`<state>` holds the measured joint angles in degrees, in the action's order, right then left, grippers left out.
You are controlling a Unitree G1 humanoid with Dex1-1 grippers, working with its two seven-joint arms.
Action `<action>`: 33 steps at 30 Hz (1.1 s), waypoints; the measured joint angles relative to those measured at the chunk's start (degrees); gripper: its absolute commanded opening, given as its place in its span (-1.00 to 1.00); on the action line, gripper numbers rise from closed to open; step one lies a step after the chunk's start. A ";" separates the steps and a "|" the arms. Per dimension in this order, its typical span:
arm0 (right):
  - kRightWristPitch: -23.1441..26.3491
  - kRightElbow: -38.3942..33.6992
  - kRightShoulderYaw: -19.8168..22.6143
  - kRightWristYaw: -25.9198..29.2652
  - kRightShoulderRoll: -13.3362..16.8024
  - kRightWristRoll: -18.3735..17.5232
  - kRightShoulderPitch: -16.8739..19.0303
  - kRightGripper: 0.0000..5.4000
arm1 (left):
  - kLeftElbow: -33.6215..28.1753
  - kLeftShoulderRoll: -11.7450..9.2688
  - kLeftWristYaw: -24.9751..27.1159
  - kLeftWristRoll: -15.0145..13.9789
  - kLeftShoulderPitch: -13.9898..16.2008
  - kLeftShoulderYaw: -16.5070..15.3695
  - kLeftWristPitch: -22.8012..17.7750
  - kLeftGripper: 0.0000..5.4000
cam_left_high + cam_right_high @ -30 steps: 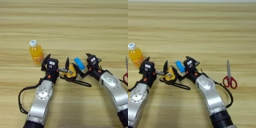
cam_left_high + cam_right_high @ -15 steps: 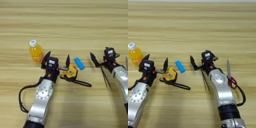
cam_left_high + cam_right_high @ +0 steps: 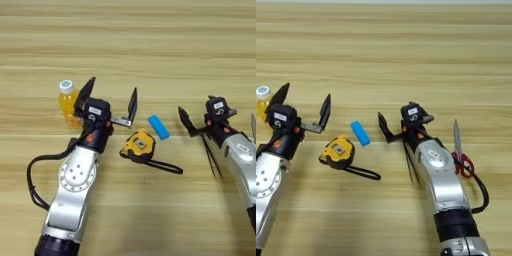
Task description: Move the objects on the table
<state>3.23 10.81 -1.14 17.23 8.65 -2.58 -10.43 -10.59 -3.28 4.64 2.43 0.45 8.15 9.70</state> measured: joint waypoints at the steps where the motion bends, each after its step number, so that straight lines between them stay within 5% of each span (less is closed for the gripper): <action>1: 0.00 0.19 -0.11 0.17 -0.02 0.00 0.00 0.99 | 0.00 -0.22 -0.03 -0.02 -0.63 -0.63 -0.08 1.00; 15: -0.10 0.27 -1.77 0.34 -0.95 0.10 0.00 0.99 | 6.59 -4.72 -0.33 -1.92 -8.83 -11.62 -0.44 1.00; 23: -0.11 0.26 -2.16 0.31 -1.25 0.23 0.00 0.99 | 14.15 -5.52 1.07 -4.97 -11.38 -14.33 -0.42 1.00; 33: -1.19 0.24 -1.01 -1.50 -1.43 0.21 -0.03 0.99 | 24.77 -6.32 1.25 -5.39 -13.25 -16.57 0.82 1.00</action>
<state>2.03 11.05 -2.14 15.73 7.22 -2.37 -10.46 14.18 -9.60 5.89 -2.96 -12.80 -8.43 10.52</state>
